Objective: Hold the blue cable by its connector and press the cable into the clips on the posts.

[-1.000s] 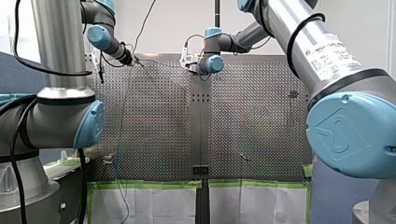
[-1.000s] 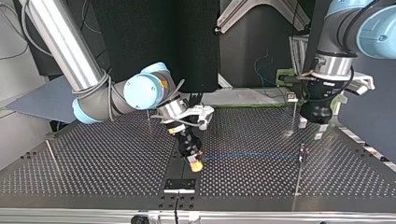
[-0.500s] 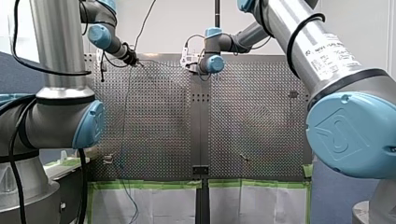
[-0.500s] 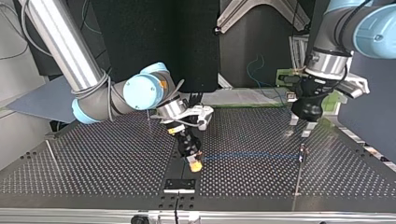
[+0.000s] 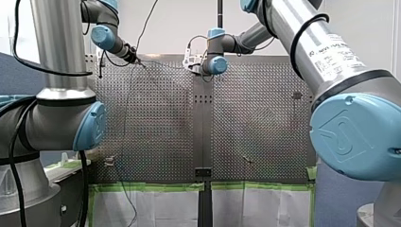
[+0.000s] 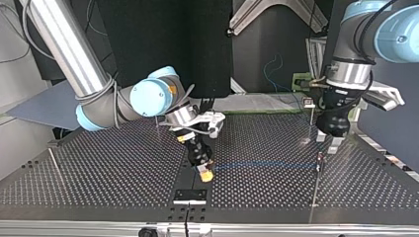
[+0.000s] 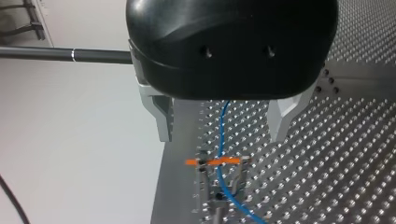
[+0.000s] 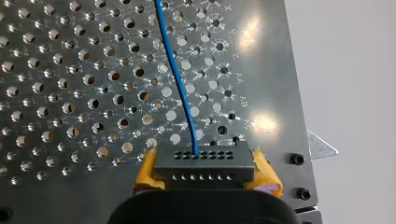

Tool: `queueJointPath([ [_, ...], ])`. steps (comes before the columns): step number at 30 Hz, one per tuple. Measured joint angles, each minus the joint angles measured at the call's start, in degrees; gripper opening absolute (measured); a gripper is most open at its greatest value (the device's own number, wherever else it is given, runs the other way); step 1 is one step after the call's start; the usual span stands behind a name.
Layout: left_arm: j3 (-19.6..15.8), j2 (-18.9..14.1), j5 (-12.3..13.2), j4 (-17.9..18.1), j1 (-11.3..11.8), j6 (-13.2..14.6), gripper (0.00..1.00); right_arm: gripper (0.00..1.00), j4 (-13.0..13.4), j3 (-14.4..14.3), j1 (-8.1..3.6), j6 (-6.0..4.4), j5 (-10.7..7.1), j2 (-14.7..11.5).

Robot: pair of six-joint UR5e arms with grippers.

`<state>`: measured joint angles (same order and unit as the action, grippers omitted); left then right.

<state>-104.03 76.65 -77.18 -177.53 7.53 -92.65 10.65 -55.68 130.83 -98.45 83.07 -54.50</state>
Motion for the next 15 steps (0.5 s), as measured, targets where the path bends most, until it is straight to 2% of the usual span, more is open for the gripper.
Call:
queueJointPath([
  [6, 0.0, -0.1, -0.02, 0.54, -0.08, 2.85, 1.0, 0.0, 0.0, 0.02, 0.0, 0.0, 0.0, 0.03],
  [10, 0.01, 1.0, 0.43, 0.22, -0.65, 4.7, 1.0, 0.0, 0.0, 0.01, 0.0, 0.03, 0.0, 0.03],
  [15, 0.04, 1.16, 0.35, 0.23, -1.02, 4.98, 1.0, 0.0, -0.02, 0.02, 0.0, 0.04, -0.05, 0.03],
])
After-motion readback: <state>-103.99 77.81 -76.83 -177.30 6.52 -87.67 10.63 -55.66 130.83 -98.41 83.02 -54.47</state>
